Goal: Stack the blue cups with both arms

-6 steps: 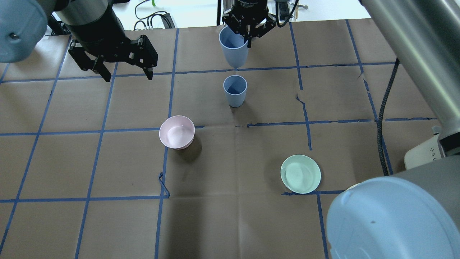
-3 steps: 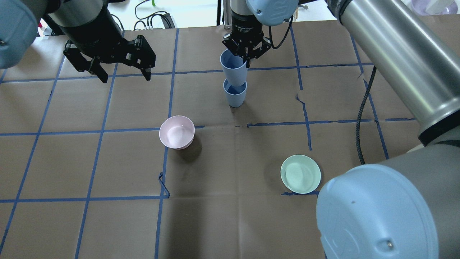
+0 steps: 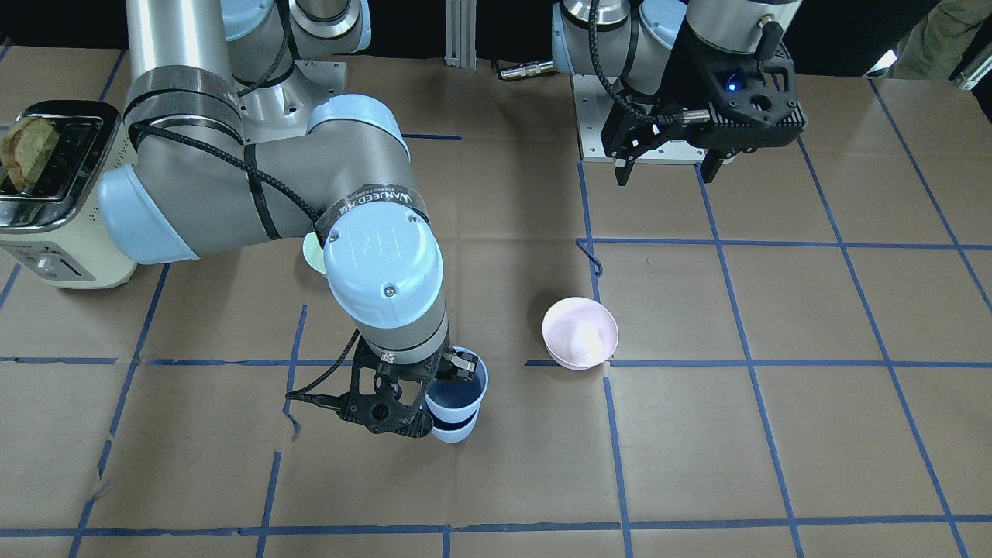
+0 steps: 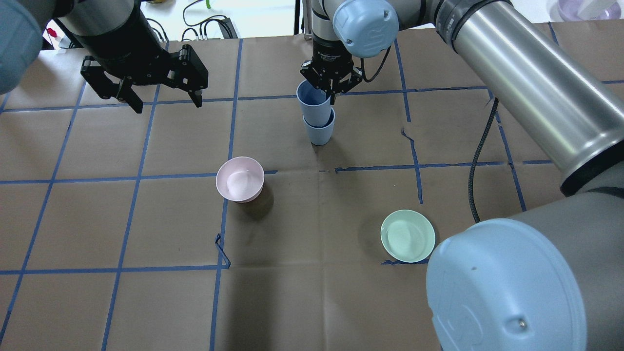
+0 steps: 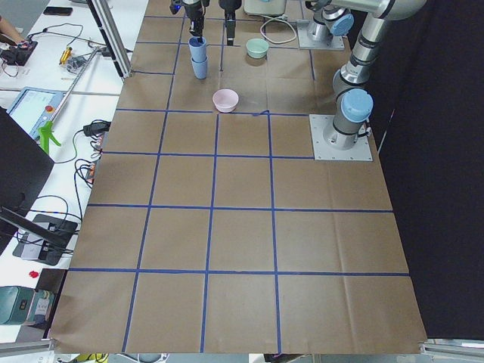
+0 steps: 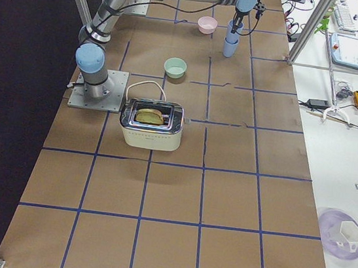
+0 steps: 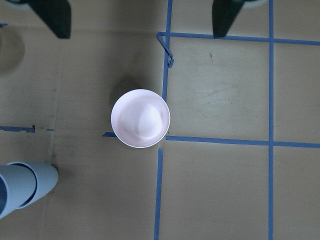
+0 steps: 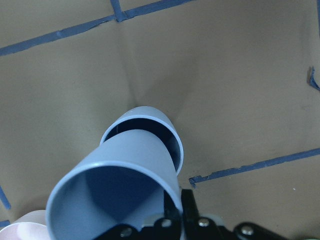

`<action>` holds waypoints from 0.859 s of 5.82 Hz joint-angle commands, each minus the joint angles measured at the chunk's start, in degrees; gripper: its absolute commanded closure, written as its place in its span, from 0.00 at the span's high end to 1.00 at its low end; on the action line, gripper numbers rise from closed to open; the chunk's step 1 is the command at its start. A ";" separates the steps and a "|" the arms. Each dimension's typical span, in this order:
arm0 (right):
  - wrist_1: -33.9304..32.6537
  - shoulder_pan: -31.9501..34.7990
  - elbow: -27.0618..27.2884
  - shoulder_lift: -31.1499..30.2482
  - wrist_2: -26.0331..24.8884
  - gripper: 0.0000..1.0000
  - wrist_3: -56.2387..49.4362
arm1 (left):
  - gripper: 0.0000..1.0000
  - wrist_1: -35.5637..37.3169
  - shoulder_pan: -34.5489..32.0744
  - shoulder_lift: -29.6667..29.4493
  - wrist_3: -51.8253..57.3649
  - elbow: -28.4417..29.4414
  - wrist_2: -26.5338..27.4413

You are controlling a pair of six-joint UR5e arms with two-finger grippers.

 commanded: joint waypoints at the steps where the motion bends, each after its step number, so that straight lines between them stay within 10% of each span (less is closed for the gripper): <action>1: -0.26 0.00 0.71 -0.13 0.09 0.97 -0.83 | 0.98 -0.01 0.05 0.14 0.08 -0.01 0.05; 5: 5.32 -7.08 -1.84 -8.18 -0.79 1.00 -10.00 | 0.98 -0.01 0.13 0.14 0.52 -0.01 0.05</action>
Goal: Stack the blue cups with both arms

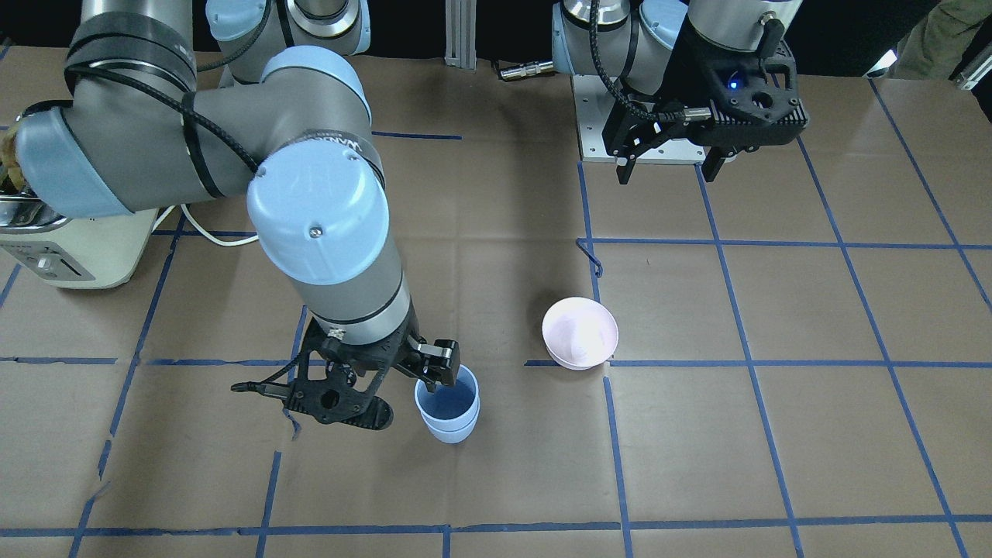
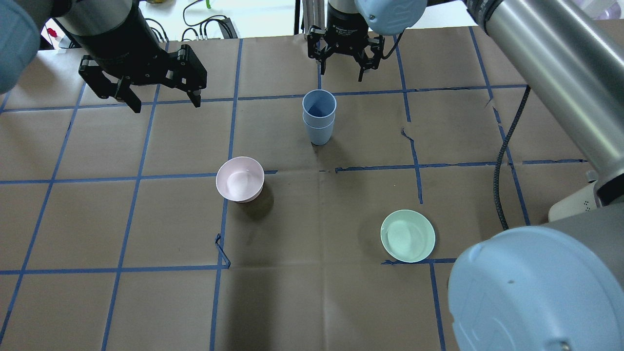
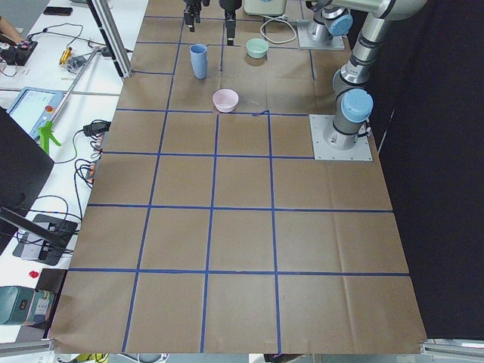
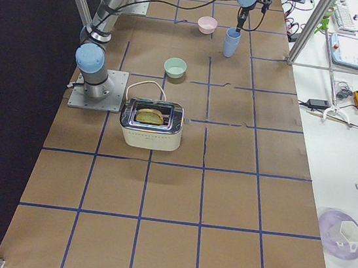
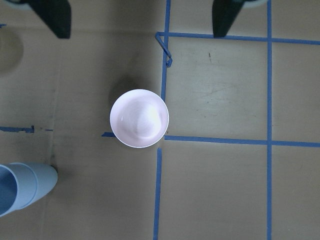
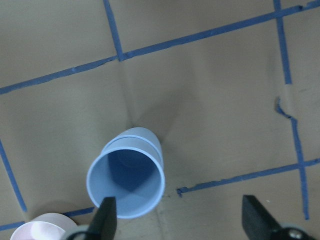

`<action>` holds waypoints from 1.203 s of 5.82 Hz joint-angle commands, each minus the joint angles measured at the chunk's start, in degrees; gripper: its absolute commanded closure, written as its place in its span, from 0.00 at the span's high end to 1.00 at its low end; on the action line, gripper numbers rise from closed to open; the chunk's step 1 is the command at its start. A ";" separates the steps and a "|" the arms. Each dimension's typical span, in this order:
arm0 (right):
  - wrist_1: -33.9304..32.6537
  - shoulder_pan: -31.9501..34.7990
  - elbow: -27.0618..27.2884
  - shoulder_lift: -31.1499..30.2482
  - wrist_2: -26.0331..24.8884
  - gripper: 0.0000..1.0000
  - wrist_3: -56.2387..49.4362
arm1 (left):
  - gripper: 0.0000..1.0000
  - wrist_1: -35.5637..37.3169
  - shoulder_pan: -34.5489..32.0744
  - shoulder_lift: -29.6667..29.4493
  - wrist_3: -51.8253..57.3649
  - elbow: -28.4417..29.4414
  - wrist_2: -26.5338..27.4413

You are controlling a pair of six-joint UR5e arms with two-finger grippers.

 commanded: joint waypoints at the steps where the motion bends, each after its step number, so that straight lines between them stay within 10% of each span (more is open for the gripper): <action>1: 8.86 -6.77 1.14 -7.71 -0.83 1.00 -11.50 | 0.98 0.00 0.05 0.00 0.18 0.00 0.04; 5: 3.68 -13.38 25.27 -26.72 -5.23 0.96 -17.98 | 0.98 0.00 0.05 0.09 0.18 0.09 -0.05; 7: 2.85 -13.59 26.20 -27.62 -4.44 0.96 -18.51 | 0.98 0.00 0.14 0.09 0.18 0.09 -0.23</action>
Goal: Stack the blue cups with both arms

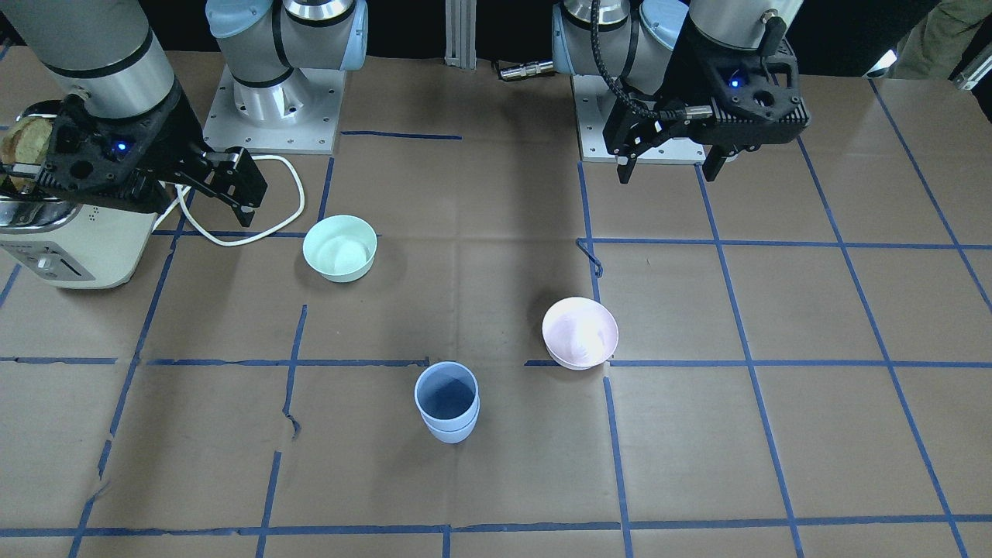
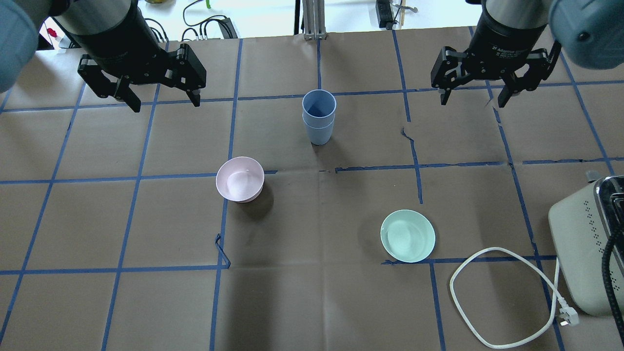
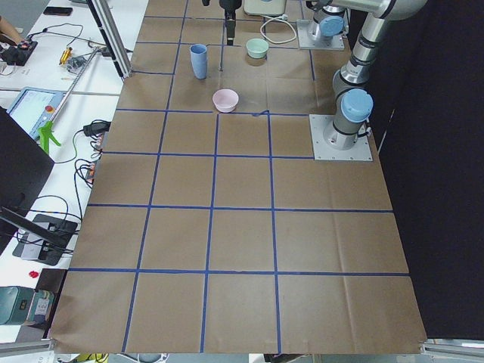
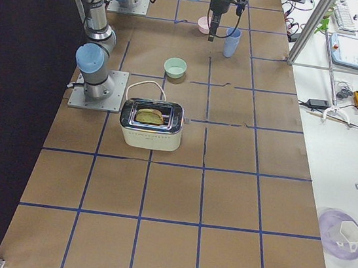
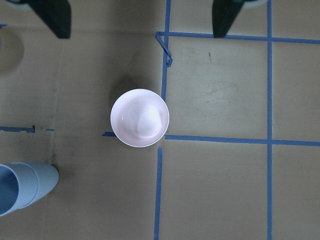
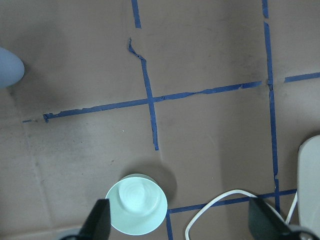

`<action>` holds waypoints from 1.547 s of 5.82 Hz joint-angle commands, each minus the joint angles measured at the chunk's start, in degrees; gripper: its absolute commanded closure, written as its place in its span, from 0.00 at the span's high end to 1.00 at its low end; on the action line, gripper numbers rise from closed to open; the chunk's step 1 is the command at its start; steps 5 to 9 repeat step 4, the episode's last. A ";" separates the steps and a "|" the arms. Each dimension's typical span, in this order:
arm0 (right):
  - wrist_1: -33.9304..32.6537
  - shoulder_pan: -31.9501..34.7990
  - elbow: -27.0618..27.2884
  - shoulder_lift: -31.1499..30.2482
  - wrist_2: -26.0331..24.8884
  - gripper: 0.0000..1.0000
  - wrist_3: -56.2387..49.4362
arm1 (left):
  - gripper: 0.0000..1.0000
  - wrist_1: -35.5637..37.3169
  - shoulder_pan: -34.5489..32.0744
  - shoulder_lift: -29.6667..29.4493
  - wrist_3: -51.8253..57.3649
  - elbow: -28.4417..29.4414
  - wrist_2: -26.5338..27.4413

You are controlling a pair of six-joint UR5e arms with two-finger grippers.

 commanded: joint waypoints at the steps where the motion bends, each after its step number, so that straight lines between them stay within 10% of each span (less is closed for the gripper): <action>1: -0.41 0.00 0.56 -0.56 0.70 0.96 0.22 | 0.98 0.00 0.05 0.00 0.00 -0.09 -0.08; 9: -0.50 0.00 0.56 -0.56 0.61 0.98 0.13 | 0.98 0.00 0.05 0.00 0.00 -0.09 -0.25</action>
